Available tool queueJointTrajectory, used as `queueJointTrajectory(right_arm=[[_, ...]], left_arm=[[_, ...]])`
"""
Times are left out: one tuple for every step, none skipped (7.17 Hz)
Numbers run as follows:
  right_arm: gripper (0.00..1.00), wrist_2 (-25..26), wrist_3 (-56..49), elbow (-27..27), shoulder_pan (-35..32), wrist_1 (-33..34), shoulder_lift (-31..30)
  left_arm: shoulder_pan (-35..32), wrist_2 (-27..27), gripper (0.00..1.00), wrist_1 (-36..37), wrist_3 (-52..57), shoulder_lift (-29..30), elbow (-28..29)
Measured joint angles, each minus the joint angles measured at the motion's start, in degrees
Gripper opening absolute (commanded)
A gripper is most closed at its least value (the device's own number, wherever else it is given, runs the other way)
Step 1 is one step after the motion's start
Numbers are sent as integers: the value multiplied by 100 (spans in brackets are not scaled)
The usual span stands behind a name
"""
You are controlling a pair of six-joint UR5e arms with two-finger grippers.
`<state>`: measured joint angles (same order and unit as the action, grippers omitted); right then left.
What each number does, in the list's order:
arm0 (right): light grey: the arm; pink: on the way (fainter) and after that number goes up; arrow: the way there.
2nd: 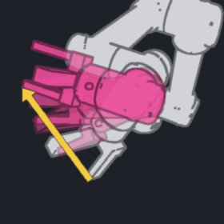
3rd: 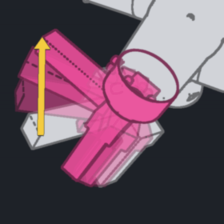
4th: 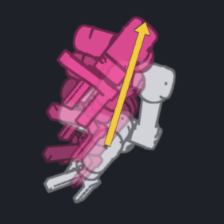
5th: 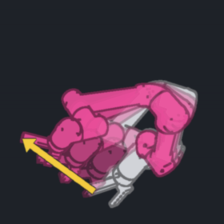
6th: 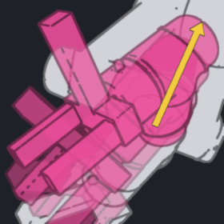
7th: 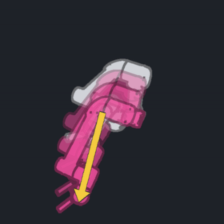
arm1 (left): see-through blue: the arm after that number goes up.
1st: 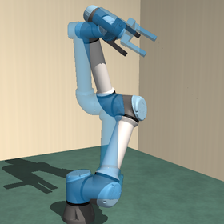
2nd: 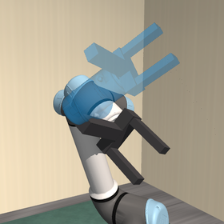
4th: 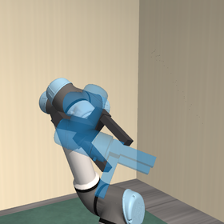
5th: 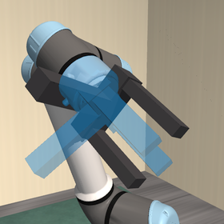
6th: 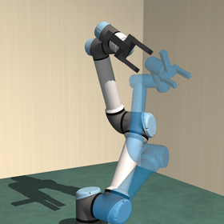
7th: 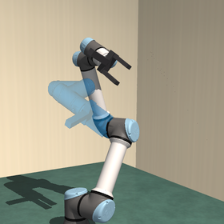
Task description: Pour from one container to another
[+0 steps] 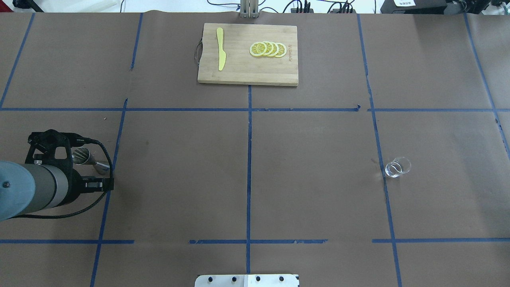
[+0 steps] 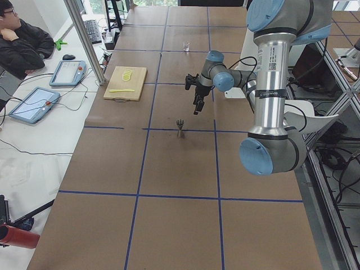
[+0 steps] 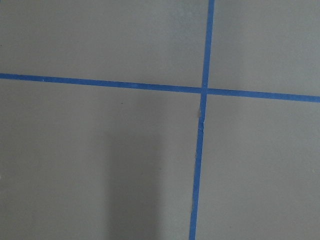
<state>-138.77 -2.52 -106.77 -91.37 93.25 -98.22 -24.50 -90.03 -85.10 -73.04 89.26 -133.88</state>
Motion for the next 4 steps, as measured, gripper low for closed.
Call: queueJointTrajectory(right_arm=[[100, -26, 4, -72, 93, 3, -23], [100, -40, 7, -126, 163, 0, -52], [100, -53, 23, -191, 212, -9, -105], [100, -66, 124, -273, 238, -25, -165]], left_arm=[[38, -7, 100, 162, -114, -18, -34], [125, -13, 100, 343, -327, -41, -39], [283, -1, 100, 507, -591, -49, -47], [475, 29, 100, 577, -850, -45, -47]])
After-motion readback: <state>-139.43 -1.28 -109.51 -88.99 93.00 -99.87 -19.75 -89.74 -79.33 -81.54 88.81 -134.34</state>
